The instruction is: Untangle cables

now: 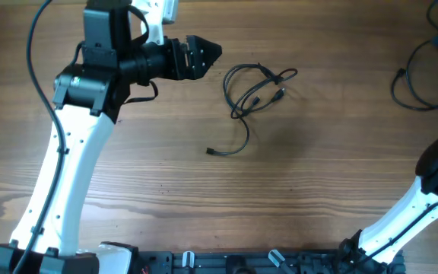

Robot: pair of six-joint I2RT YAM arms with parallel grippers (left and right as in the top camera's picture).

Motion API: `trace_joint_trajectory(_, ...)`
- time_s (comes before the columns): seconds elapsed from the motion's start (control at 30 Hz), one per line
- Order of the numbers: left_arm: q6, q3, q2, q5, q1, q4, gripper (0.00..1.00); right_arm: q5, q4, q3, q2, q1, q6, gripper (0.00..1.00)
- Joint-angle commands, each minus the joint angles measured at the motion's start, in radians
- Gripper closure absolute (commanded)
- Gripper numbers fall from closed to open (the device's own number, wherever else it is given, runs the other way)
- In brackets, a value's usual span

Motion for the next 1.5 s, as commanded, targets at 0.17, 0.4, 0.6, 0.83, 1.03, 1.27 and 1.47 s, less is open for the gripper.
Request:
trace_joint_trajectory(0.17,0.014,0.021,0.104,-0.209,-0.133,-0.014,0.00,-0.584,-0.063,0.010,-0.239,0.037,0.062,0.00)
trace_joint_trajectory(0.4,0.245,0.021,0.246,-0.205,-0.239,-0.018,0.23,-0.581,-0.218,0.008,-0.239,0.097,-0.027,0.04)
trace_joint_trajectory(0.6,0.320,0.021,0.397,-0.230,-0.285,0.017,0.25,-0.383,-0.328,0.004,-0.238,0.134,-0.054,0.09)
trace_joint_trajectory(0.83,0.319,0.021,0.520,-0.340,-0.303,0.181,0.34,-0.342,-0.372,0.004,-0.236,0.151,-0.080,0.19)
trace_joint_trajectory(1.03,0.317,0.021,0.565,-0.343,-0.304,0.196,0.73,-0.381,-0.417,0.004,-0.236,0.151,-0.096,0.40)
trace_joint_trajectory(1.27,0.235,0.033,0.547,-0.343,-0.285,0.199,0.96,-0.789,-0.439,0.004,-0.236,0.169,-0.352,0.39)
trace_joint_trajectory(1.47,-0.035,0.088,0.434,-0.160,-0.200,0.189,0.96,-0.824,-0.466,0.004,-0.236,0.233,-0.365,0.37)
